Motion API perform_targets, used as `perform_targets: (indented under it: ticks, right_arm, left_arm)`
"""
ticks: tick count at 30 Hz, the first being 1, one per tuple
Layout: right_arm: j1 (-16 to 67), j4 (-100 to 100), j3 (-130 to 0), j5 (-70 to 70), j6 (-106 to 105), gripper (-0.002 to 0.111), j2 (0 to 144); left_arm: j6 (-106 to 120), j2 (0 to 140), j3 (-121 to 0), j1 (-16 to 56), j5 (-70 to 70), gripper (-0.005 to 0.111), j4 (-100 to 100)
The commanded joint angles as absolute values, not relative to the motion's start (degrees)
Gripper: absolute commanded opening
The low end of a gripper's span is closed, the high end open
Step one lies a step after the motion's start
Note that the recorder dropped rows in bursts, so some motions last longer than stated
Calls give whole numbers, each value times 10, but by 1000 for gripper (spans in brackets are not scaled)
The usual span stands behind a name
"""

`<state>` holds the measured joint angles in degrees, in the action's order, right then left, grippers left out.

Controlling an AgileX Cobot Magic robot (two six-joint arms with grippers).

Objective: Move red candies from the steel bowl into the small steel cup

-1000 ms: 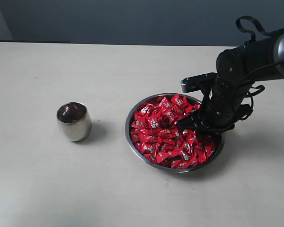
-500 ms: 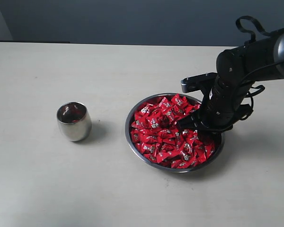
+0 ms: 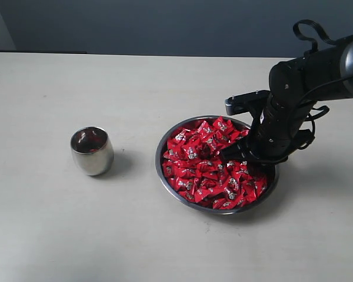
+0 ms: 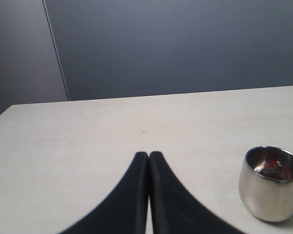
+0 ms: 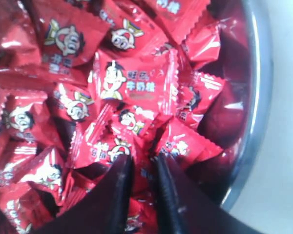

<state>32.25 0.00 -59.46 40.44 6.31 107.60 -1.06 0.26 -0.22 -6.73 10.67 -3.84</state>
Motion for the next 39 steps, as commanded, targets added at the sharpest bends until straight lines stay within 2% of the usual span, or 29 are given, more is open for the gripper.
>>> perform_targets:
  ticks: [1,9,24,39]
  right_arm:
    - [321,-7,-597,403,63,19,1076]
    - [321,-7,-597,403,63,19,1069]
    - [321,0,-597,386,63,18,974]
    - [321,18,-597,366,58,16,968]
  left_arm:
    - [-11,0,0,-68,103,0,-39]
    - [-11,0,0,-68,104,0,-39]
    - [-11,0,0,-68,104,0,-39]
    - [-11,0,0,-68,103,0,-39]
